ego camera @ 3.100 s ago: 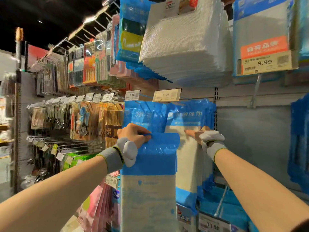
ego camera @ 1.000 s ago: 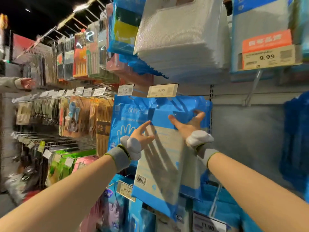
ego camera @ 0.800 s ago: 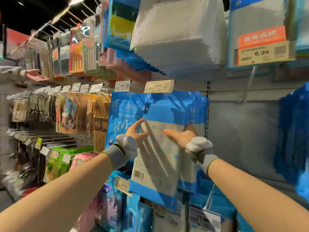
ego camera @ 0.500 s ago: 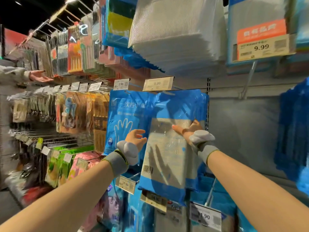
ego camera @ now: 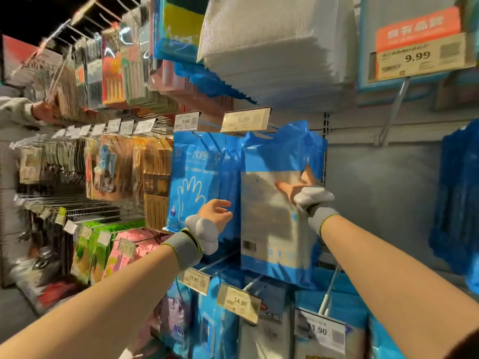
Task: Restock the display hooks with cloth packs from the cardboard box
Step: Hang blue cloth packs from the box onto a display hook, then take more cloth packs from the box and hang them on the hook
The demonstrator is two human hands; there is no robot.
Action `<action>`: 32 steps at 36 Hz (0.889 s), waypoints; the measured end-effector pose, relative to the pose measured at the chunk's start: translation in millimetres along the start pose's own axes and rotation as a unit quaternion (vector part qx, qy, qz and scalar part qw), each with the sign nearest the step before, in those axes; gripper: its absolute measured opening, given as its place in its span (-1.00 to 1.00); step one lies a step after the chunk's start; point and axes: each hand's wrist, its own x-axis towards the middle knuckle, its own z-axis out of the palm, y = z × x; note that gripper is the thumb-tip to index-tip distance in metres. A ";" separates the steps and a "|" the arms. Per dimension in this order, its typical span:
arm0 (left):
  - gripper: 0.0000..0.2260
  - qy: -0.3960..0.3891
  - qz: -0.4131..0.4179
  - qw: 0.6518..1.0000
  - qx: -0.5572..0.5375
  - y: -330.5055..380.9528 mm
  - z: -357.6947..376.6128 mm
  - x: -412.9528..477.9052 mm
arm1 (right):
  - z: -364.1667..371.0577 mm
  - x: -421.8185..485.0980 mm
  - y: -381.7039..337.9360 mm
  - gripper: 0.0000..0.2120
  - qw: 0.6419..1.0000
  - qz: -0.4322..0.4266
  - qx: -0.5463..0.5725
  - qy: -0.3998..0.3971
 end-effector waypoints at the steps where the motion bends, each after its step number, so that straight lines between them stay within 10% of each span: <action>1: -0.66 -0.002 -0.002 1.000 0.001 -1.5 -0.2 0.7 | 6.1 -1.6 3.5 -0.20 1.000 0.003 0.001 0.005; 18: -0.80 -0.037 -0.056 0.995 -0.072 -2.2 49.0 -47.1 | 16.6 -76.4 37.0 -0.39 0.988 0.153 -0.018 -0.012; 28: -0.78 -0.172 -0.195 0.948 -0.183 20.1 126.0 -166.6 | -19.0 -169.5 100.2 -0.70 0.934 0.149 0.162 0.281; 32: -0.74 -0.240 -0.197 0.939 -0.149 18.8 160.5 -214.3 | -54.5 -227.7 126.9 -0.68 0.933 0.177 0.174 0.262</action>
